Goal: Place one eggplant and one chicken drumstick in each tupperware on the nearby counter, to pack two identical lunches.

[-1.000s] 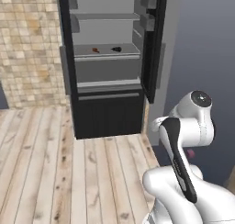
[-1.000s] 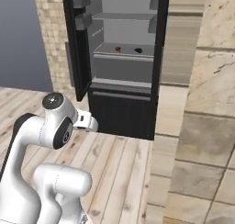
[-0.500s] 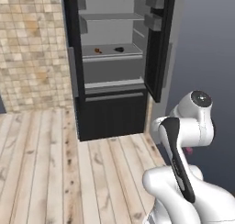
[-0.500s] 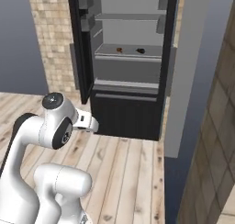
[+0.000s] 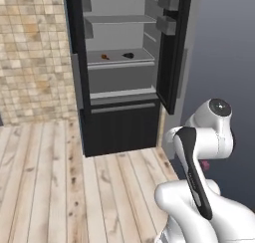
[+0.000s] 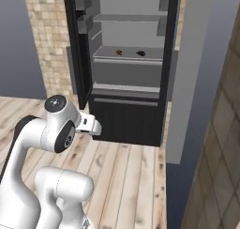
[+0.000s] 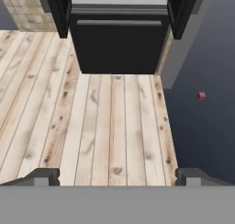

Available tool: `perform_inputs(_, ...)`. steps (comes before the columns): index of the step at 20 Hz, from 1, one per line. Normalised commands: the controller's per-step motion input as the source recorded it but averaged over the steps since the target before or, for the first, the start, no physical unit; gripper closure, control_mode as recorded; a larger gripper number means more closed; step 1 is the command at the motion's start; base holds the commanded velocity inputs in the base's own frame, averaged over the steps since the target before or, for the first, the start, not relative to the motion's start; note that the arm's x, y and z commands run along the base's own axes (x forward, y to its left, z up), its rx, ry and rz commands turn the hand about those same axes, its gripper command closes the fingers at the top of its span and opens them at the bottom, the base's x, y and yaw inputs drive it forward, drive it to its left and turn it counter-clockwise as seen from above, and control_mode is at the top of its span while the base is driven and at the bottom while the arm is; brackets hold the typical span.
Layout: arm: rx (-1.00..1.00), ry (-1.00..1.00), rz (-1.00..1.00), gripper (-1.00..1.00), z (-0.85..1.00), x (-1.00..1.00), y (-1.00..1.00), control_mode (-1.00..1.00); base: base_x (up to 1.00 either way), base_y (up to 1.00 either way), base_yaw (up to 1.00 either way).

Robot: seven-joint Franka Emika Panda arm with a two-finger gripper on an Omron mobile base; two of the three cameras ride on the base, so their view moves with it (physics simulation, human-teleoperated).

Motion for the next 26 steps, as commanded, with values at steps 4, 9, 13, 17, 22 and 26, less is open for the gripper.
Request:
perform_inputs(4, 0.00, 0.00, 0.00, -1.00, 0.00, 0.00, 0.00, 1.00, 0.41, -0.09, 0.00)
perform_inputs(9, 0.00, 0.00, 0.00, -1.00, 0.00, 0.00, 0.00, 1.00, 0.86, 0.00, 0.00)
perform_inputs(13, 0.00, 0.00, 0.00, -1.00, 0.00, 0.00, 0.00, 1.00, 1.00, -0.02, 0.00)
perform_inputs(17, 0.00, 0.00, 0.00, -1.00, 0.00, 0.00, 0.00, 1.00, 1.00, -0.07, 0.00)
perform_inputs(22, 0.00, 0.00, 0.00, -1.00, 0.00, 0.00, 0.00, 1.00, 1.00, -0.04, 0.00)
perform_inputs(26, 0.00, 0.00, 0.00, -1.00, 0.00, 0.00, 0.00, 1.00, 0.94, -0.15, 0.00)
